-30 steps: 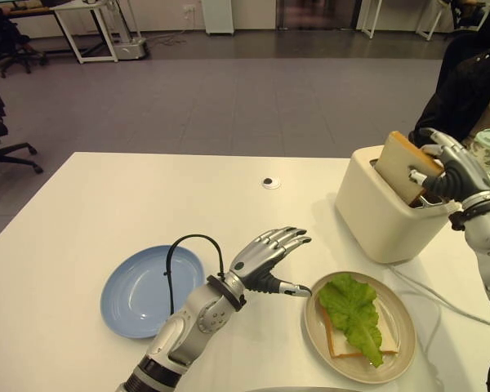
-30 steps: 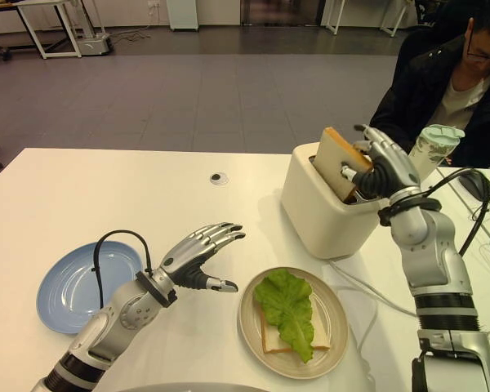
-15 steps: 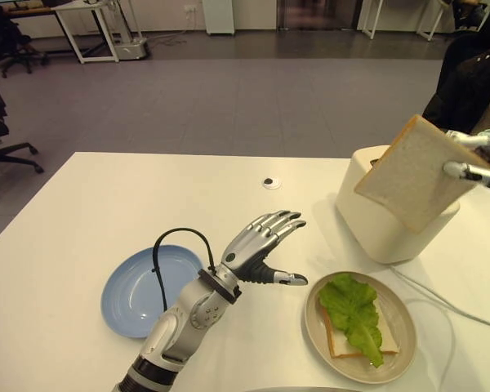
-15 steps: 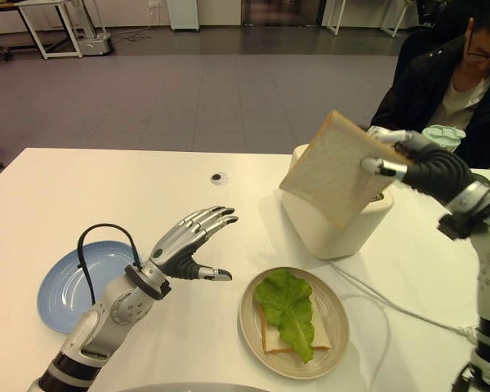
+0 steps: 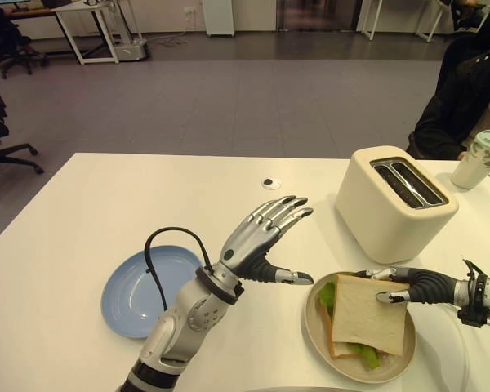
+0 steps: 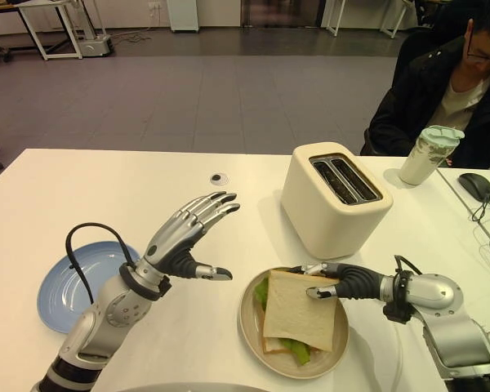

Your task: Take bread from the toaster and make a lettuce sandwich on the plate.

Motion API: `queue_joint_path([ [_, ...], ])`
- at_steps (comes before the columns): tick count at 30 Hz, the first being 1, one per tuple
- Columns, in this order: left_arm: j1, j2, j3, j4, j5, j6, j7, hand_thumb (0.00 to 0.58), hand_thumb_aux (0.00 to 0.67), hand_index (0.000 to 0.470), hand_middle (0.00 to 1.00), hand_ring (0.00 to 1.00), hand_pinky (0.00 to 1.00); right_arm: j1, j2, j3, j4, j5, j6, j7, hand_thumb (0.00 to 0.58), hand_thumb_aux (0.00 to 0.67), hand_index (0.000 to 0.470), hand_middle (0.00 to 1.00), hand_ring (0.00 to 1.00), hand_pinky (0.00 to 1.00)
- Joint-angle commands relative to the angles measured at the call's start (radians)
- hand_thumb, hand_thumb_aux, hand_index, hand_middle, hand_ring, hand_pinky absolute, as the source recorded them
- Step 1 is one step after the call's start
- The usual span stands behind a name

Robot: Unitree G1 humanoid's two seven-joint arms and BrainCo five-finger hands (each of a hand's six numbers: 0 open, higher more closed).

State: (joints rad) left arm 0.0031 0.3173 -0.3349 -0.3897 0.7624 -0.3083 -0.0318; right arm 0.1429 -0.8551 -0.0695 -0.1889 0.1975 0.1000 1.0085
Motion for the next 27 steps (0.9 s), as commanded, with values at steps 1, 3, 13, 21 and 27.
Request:
queue_joint_path([
  [1,0.02,0.005,-0.005,-0.009,-0.011,-0.007,-0.017,0.0,0.0,0.0,0.0,0.0,0.0,-0.027,0.006,0.061,0.069,-0.102,-0.106,-0.029,0.58,0.67,0.47,0.0,0.0,0.0],
  [3,0.024,0.007,-0.005,-0.011,-0.014,-0.008,-0.024,0.0,0.0,0.0,0.0,0.0,0.0,-0.032,0.003,0.082,0.077,-0.131,-0.151,-0.036,0.558,0.539,0.378,0.0,0.0,0.0],
  [13,0.031,0.015,0.004,-0.013,-0.023,-0.015,-0.04,0.0,0.0,0.0,0.0,0.0,0.0,-0.119,0.009,0.047,0.131,-0.137,-0.25,-0.089,0.0,0.0,0.0,0.0,0.0,0.0],
  [21,0.042,0.016,0.01,0.012,-0.229,0.023,-0.156,0.0,0.0,0.0,0.0,0.0,0.0,-0.145,0.082,-0.184,0.02,0.289,-0.112,-0.077,0.116,0.071,0.05,0.0,0.0,0.0],
  [27,0.063,0.066,0.016,0.04,-0.458,0.081,-0.337,0.36,0.257,0.181,0.1,0.1,0.1,-0.002,-0.013,-0.365,0.044,0.536,0.072,0.147,0.58,0.67,0.47,1.0,1.0,1.0],
])
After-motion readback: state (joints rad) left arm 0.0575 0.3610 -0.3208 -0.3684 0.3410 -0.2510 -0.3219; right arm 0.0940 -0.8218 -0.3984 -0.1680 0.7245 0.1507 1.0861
